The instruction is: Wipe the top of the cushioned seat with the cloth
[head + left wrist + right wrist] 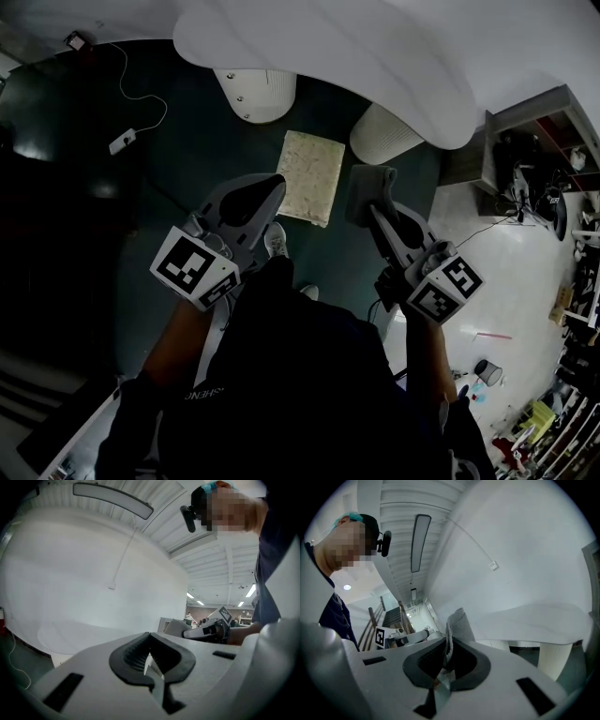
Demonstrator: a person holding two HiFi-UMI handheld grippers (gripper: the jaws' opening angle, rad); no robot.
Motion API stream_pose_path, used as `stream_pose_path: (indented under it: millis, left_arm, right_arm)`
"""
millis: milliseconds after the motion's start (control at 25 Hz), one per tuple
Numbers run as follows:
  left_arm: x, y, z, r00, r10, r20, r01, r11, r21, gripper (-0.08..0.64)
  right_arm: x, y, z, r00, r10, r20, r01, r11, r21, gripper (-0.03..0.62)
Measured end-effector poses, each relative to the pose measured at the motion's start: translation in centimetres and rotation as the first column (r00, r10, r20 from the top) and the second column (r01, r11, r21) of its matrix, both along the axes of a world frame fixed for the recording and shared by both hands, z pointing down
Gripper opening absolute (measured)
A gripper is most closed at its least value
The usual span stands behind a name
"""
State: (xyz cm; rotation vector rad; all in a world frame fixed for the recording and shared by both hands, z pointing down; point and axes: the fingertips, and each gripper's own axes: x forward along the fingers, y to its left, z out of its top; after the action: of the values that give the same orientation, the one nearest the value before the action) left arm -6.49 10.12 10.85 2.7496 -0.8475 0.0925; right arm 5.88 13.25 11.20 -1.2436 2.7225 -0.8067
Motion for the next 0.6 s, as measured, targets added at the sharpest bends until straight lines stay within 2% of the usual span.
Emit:
stream_pose_path:
  millis: [360, 600]
  left_arm:
    - [-2.2, -9.1, 2.6, 0.999, 0.037, -0.011, -0.038, 0.998, -0.052, 0.008]
    - [-2.4, -12.6, 4.9, 0.999, 0.055, 0.005, -0.054, 0.996, -0.073, 0.008]
  right_arm:
    - [-2.5, -8.6, 2.2, 0.999, 0.027, -0.017, -0.028, 0.997, -0.072, 0.034]
    - [-4.2, -12.5, 4.5, 1.000, 0.005, -0.027, -0.008, 0.994, -0.110, 0.034]
